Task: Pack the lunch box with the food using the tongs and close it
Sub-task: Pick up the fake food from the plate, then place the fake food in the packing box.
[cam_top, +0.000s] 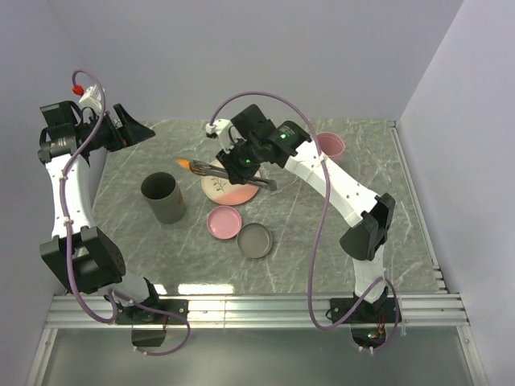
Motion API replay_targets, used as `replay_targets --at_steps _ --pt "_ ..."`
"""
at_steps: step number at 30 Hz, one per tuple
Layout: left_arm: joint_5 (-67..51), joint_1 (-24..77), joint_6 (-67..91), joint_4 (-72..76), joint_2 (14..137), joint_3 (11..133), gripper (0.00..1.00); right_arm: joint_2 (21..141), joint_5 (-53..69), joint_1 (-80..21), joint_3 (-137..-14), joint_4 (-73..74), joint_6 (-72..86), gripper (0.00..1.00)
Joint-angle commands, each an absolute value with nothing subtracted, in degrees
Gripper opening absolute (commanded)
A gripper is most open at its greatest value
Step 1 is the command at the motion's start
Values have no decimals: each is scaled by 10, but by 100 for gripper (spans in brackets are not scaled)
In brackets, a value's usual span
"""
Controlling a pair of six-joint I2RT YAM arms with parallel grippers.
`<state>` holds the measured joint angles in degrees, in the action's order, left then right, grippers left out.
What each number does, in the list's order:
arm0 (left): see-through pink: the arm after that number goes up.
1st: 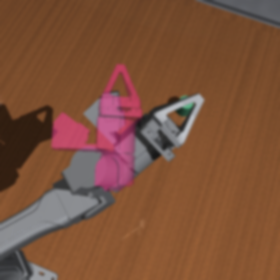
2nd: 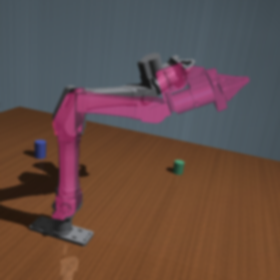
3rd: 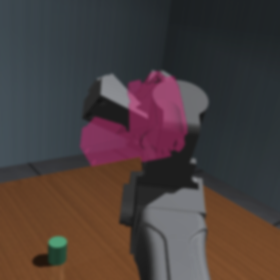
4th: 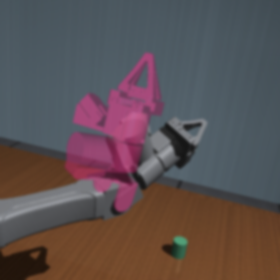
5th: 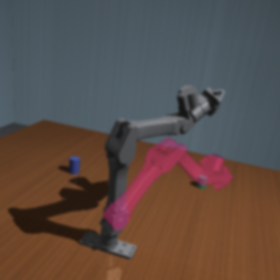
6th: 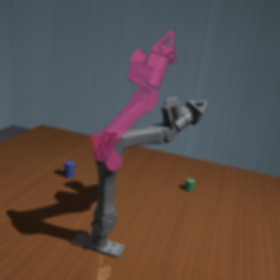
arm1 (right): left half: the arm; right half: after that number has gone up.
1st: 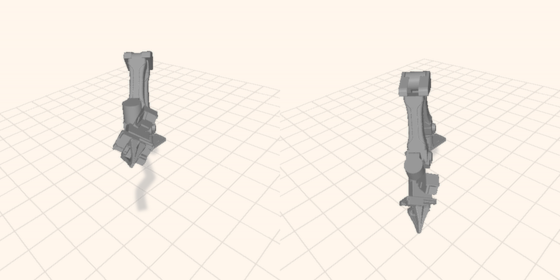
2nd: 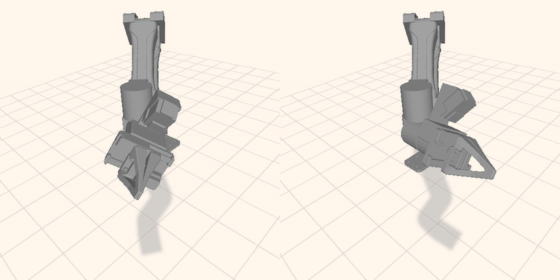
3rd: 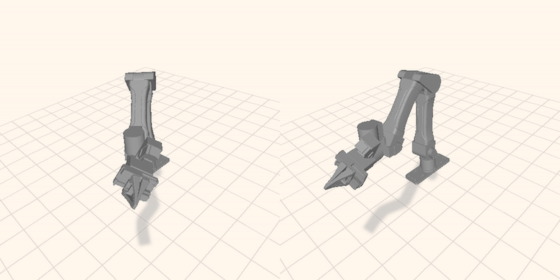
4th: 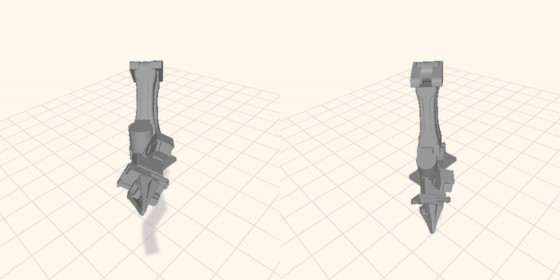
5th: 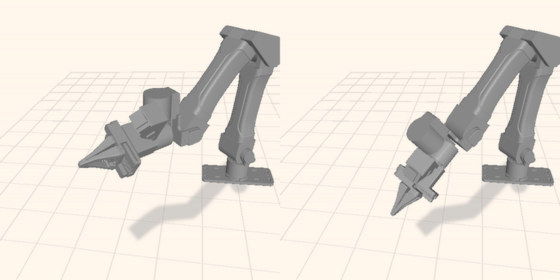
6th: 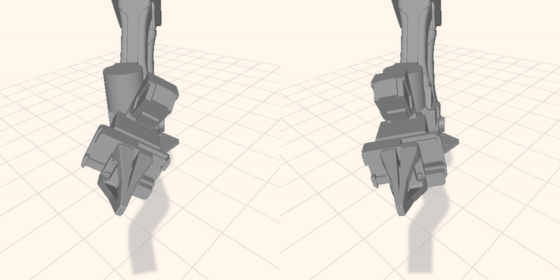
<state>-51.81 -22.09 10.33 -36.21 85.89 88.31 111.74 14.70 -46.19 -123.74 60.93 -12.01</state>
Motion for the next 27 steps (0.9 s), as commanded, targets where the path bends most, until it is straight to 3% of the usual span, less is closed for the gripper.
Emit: replay_targets --at_steps 1,27 --pt "-537 -228 115 -339 851 887 99 1098 148 -481 -1275 585 -108 30" --pt "-557 -265 124 -323 852 894 99 1208 145 -547 -1372 551 -76 32"
